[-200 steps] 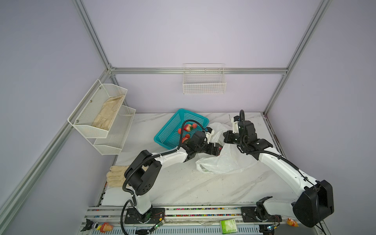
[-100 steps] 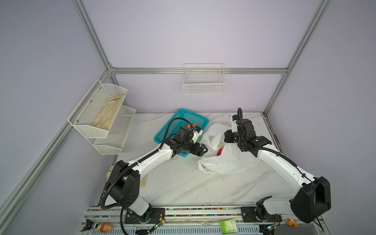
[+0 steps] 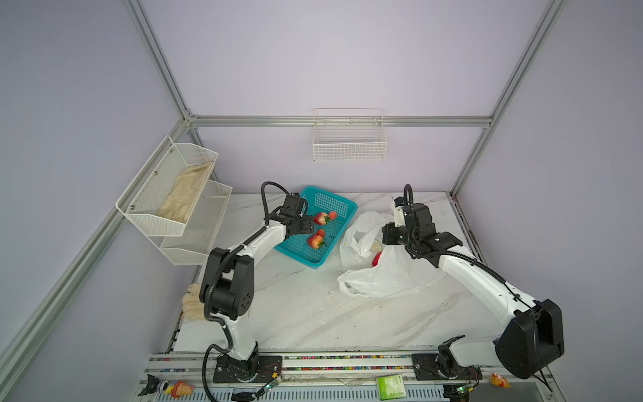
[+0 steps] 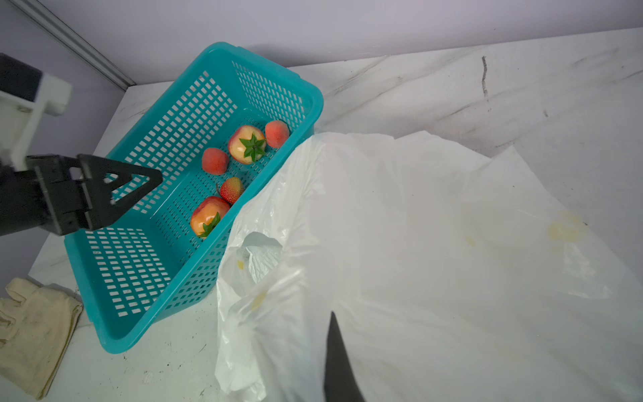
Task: Place the fake fruits into the plastic bag and tie a complex knot
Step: 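Open the left gripper in the bag and move it back over the teal basket, then lower the left gripper into the basket and grasp a small fake peach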
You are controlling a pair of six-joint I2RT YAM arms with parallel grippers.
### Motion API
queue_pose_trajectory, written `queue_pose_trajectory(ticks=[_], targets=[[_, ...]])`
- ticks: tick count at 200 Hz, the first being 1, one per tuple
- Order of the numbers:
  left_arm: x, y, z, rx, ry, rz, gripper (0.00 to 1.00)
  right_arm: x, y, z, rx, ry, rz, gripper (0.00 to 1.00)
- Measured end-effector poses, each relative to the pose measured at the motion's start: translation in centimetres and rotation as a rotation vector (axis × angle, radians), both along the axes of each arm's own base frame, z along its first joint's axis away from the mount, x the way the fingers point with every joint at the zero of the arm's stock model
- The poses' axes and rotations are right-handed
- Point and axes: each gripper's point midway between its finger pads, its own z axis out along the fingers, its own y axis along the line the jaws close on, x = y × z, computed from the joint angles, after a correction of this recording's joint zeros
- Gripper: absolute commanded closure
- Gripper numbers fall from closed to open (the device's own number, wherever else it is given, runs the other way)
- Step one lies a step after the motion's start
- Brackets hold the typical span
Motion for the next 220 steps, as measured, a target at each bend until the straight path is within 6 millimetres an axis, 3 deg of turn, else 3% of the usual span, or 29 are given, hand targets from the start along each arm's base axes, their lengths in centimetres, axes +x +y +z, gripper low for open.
queue_pose_trajectory(ticks=[36, 86, 152, 220], targets=[[3.2, -0.4, -3.7, 0.02, 0.066, 0.0, 0.29, 0.0, 0.0, 0.0, -0.005, -0.005, 0.007, 1.0], [6.4, -0.3, -6.2, 0.008, 0.112, -0.007, 0.36, 0.2, 0.0, 0.3, -0.011, -0.017, 0.01, 1.0], [6.6, -1.3, -7.9, -0.042, 0.161, -0.058, 0.49, 0.7, 0.1, -0.5, -0.029, -0.008, 0.011, 1.0], [6.9, -1.4, -7.8, -0.054, 0.158, -0.074, 0.62, 0.7, 0.1, -0.4, -0.028, -0.009, 0.011, 1.0]])
